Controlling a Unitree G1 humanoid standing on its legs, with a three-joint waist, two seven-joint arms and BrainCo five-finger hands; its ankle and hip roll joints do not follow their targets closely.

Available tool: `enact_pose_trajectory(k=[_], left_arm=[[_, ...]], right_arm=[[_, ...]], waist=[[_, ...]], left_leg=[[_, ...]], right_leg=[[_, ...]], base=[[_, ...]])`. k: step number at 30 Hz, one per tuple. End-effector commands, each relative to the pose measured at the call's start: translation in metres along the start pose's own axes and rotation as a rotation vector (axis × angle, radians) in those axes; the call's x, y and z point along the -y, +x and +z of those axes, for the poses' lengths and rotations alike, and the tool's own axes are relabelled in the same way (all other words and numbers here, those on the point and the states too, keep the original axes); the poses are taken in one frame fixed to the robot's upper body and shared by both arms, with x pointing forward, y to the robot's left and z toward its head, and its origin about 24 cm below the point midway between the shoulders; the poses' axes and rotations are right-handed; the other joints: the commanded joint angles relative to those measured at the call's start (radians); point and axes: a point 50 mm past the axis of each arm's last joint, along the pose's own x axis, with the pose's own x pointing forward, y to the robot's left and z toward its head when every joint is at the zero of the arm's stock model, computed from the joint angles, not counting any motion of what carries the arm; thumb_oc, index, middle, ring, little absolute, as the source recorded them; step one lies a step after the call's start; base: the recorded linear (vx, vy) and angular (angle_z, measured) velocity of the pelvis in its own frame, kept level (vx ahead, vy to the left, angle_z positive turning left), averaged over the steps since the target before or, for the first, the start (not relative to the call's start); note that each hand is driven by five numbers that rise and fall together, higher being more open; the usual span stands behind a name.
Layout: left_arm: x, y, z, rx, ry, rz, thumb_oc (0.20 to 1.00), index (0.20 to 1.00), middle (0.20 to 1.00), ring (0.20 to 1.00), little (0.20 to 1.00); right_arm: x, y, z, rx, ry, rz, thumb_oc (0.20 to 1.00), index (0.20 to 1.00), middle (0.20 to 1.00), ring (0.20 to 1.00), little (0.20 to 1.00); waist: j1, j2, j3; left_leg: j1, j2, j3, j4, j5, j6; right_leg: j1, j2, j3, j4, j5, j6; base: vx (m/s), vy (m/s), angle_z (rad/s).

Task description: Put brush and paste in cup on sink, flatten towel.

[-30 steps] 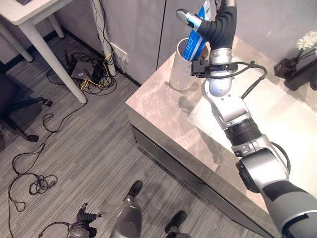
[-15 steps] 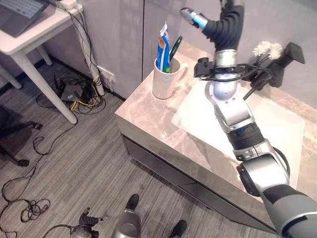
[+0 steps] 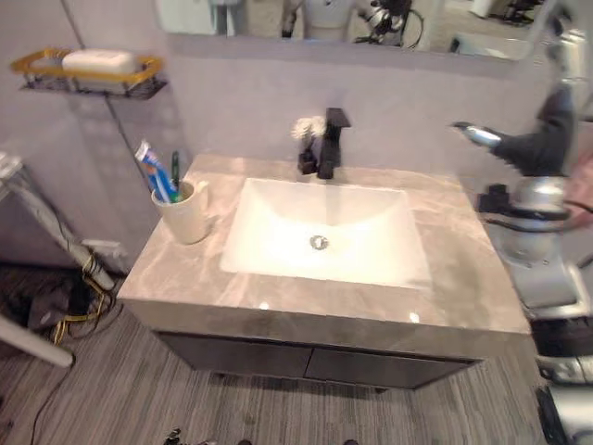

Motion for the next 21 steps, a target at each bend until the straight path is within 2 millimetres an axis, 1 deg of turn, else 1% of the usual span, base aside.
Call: enact_pose_trajectory(k=[1, 2, 3, 4, 5, 6, 7, 8, 9, 10, 11, 12, 13, 14, 15, 16, 17, 19, 20, 21], left_arm=[[-0.002, 0.008, 0.035, 0.12, 0.065, -0.005, 1.0, 1.0, 1.0, 1.0, 1.0], [-0.002, 0.008, 0.05, 0.185, 0.049, -0.007, 1.0, 1.0, 1.0, 1.0, 1.0], [-0.002, 0.008, 0.052, 0.193, 0.04, -0.004, 1.0, 1.0, 1.0, 1.0, 1.0], [-0.002, 0.008, 0.058, 0.215, 0.032, -0.003, 1.0, 1.0, 1.0, 1.0, 1.0], [-0.004, 0.008, 0.066, 0.253, 0.014, 0.001, 1.0, 1.0, 1.0, 1.0, 1.0], [-0.004, 0.007, 0.07, 0.274, 0.004, -0.001, 1.0, 1.0, 1.0, 1.0, 1.0], [-0.005, 0.007, 0.069, 0.272, 0.006, -0.002, 1.0, 1.0, 1.0, 1.0, 1.0], [-0.004, 0.006, 0.075, 0.305, -0.004, -0.005, 1.0, 1.0, 1.0, 1.0, 1.0], [-0.004, 0.005, 0.079, 0.329, -0.007, -0.011, 1.0, 1.0, 1.0, 1.0, 1.0], [-0.004, 0.005, 0.08, 0.329, -0.007, -0.01, 1.0, 1.0, 1.0, 1.0, 1.0], [-0.001, 0.003, 0.085, 0.351, -0.015, -0.027, 1.0, 1.0, 1.0, 1.0, 1.0], [-0.002, 0.003, 0.085, 0.35, -0.016, -0.026, 1.0, 1.0, 1.0, 1.0, 1.0], [0.0, 0.002, 0.09, 0.376, -0.012, -0.036, 1.0, 1.0, 1.0, 1.0, 1.0], [0.0, -0.002, 0.103, 0.441, -0.023, -0.057, 1.0, 1.0, 1.0, 1.0, 1.0], [0.0, -0.006, 0.111, 0.485, -0.026, -0.073, 1.0, 1.0, 1.0, 1.0, 1.0], [-0.001, -0.006, 0.111, 0.483, -0.029, -0.071, 1.0, 1.0, 1.0, 1.0, 1.0], [-0.002, -0.013, 0.122, 0.552, -0.041, -0.103, 1.0, 1.0, 1.0, 1.0, 1.0], [-0.007, -0.023, 0.139, 0.643, -0.055, -0.131, 1.0, 1.0, 1.0, 1.0, 1.0], [-0.009, -0.03, 0.147, 0.687, -0.075, -0.148, 1.0, 1.0, 1.0, 1.0, 1.0], [-0.013, -0.034, 0.15, 0.714, -0.087, -0.157, 1.0, 1.0, 1.0, 1.0, 1.0]], right_arm=[[0.034, -0.006, -0.011, -0.015, -0.089, -0.138, 1.0, 1.0, 1.0, 1.0, 1.0], [0.048, -0.033, -0.045, -0.183, -0.193, -0.159, 1.0, 1.0, 1.0, 1.0, 1.0], [0.052, -0.046, -0.056, -0.246, -0.219, -0.146, 1.0, 1.0, 1.0, 1.0, 1.0], [0.059, -0.065, -0.07, -0.335, -0.272, -0.126, 1.0, 1.0, 1.0, 1.0, 1.0], [0.066, -0.091, -0.087, -0.445, -0.344, -0.079, 1.0, 1.0, 1.0, 1.0, 1.0], [0.071, -0.108, -0.096, -0.518, -0.386, -0.046, 1.0, 1.0, 1.0, 1.0, 1.0], [0.071, -0.109, -0.097, -0.519, -0.386, -0.045, 1.0, 1.0, 1.0, 1.0, 1.0], [0.075, -0.135, -0.11, -0.638, -0.414, -0.024, 1.0, 1.0, 1.0, 1.0, 1.0], [0.077, -0.165, -0.124, -0.79, -0.413, -0.01, 1.0, 1.0, 1.0, 1.0, 1.0], [0.077, -0.165, -0.124, -0.789, -0.411, -0.011, 1.0, 1.0, 1.0, 1.0, 1.0], [0.078, -0.209, -0.136, -0.986, -0.427, 0.024, 1.0, 1.0, 1.0, 1.0, 1.0], [0.077, -0.208, -0.136, -0.986, -0.424, 0.024, 1.0, 1.0, 1.0, 1.0, 1.0], [0.079, -0.233, -0.141, -1.1, -0.43, 0.05, 1.0, 1.0, 1.0, 1.0, 1.0], [0.079, -0.279, -0.145, -1.306, -0.446, 0.168, 1.0, 1.0, 1.0, 1.0, 1.0], [0.075, -0.295, -0.144, -1.372, -0.448, 0.261, 1.0, 1.0, 1.0, 1.0, 1.0], [0.073, -0.294, -0.145, -1.37, -0.445, 0.264, 1.0, 1.0, 1.0, 1.0, 1.0], [0.068, -0.321, -0.141, -1.481, -0.436, 0.406, 1.0, 1.0, 1.0, 1.0, 1.0], [0.06, -0.355, -0.13, -1.641, -0.362, 0.51, 1.0, 1.0, 1.0, 1.0, 1.0], [0.056, -0.363, -0.125, -1.68, -0.331, 0.532, 1.0, 1.0, 1.0, 1.0, 1.0], [0.05, -0.376, -0.117, -1.717, -0.311, 0.622, 1.0, 1.0, 1.0, 1.0, 1.0]], waist=[[0.004, -0.009, 0.023], [-0.017, -0.001, 0.034], [-0.029, 0.001, 0.033], [-0.039, 0.003, 0.036], [-0.045, 0.004, 0.043], [-0.054, 0.006, 0.043], [-0.053, 0.006, 0.042], [-0.059, 0.008, 0.051], [-0.064, 0.009, 0.056], [-0.065, 0.009, 0.056], [-0.07, 0.013, 0.062], [-0.071, 0.012, 0.062], [-0.072, 0.015, 0.066], [-0.072, 0.019, 0.079], [-0.068, 0.022, 0.085], [-0.072, 0.022, 0.085], [-0.066, 0.026, 0.097], [-0.058, 0.031, 0.111], [-0.056, 0.035, 0.117], [-0.054, 0.038, 0.122]], left_leg=[[-0.066, -0.015, -0.02, -0.001, 0.073, 0.021], [-0.065, -0.006, -0.013, 0.013, 0.077, 0.02], [-0.062, -0.003, -0.012, 0.015, 0.071, 0.017], [-0.062, 0.001, -0.01, 0.02, 0.071, 0.015], [-0.063, 0.008, -0.007, 0.032, 0.076, 0.012], [-0.06, 0.012, -0.006, 0.034, 0.071, 0.008], [-0.06, 0.012, -0.006, 0.035, 0.07, 0.007], [-0.063, 0.018, -0.004, 0.047, 0.076, 0.006], [-0.059, 0.023, -0.004, 0.054, 0.067, 0.0], [-0.063, 0.023, -0.004, 0.055, 0.071, 0.0], [-0.068, 0.031, -0.001, 0.064, 0.075, -0.005], [-0.068, 0.032, -0.001, 0.065, 0.074, -0.006], [-0.072, 0.036, -0.002, 0.072, 0.077, -0.009], [-0.08, 0.046, -0.006, 0.088, 0.082, -0.016], [-0.084, 0.05, -0.008, 0.093, 0.086, -0.019], [-0.084, 0.051, -0.009, 0.094, 0.085, -0.019], [-0.091, 0.056, -0.015, 0.106, 0.089, -0.023], [-0.105, 0.061, -0.025, 0.127, 0.096, -0.029], [-0.111, 0.061, -0.029, 0.136, 0.102, -0.03], [-0.117, 0.063, -0.033, 0.144, 0.108, -0.032]], right_leg=[[0.122, 0.035, -0.026, 0.039, -0.124, -0.009], [0.118, 0.043, -0.02, 0.056, -0.13, -0.02], [0.118, 0.047, -0.015, 0.057, -0.137, -0.023], [0.118, 0.05, -0.01, 0.06, -0.141, -0.027], [0.117, 0.055, -0.007, 0.067, -0.141, -0.033], [0.119, 0.058, -0.004, 0.067, -0.147, -0.035], [0.119, 0.059, -0.004, 0.068, -0.148, -0.035], [0.118, 0.063, -0.003, 0.073, -0.146, -0.04], [0.125, 0.068, 0.0, 0.073, -0.157, -0.044], [0.123, 0.068, 0.0, 0.072, -0.153, -0.044], [0.122, 0.072, 0.001, 0.069, -0.153, -0.049], [0.122, 0.073, 0.001, 0.069, -0.153, -0.05], [0.124, 0.076, 0.002, 0.066, -0.152, -0.053], [0.128, 0.084, 0.001, 0.061, -0.154, -0.062], [0.128, 0.087, -0.002, 0.06, -0.155, -0.066], [0.128, 0.088, -0.002, 0.06, -0.155, -0.066], [0.129, 0.093, -0.005, 0.061, -0.158, -0.074], [0.13, 0.098, -0.009, 0.059, -0.16, -0.082], [0.13, 0.101, -0.012, 0.059, -0.161, -0.085], [0.132, 0.104, -0.014, 0.057, -0.162, -0.088]], base=[[-0.05, -0.114, -0.08], [-0.02, -0.113, -0.08], [-0.03, -0.147, -0.15], [-0.02, -0.114, -0.06], [-0.02, -0.116, -0.01], [-0.01, -0.082, 0.04], [-0.01, -0.082, 0.01], [0.0, -0.088, -0.06], [-0.02, -0.084, -0.1], [0.0, -0.115, -0.09], [-0.03, -0.075, -0.04], [-0.02, -0.111, -0.01], [-0.02, -0.117, -0.04], [-0.03, -0.147, -0.03], [-0.03, -0.115, -0.06], [-0.02, -0.11, -0.01], [-0.01, -0.115, 0.03], [-0.01, -0.139, 0.07], [-0.01, -0.117, 0.07], [0.0, -0.109, 0.09]])
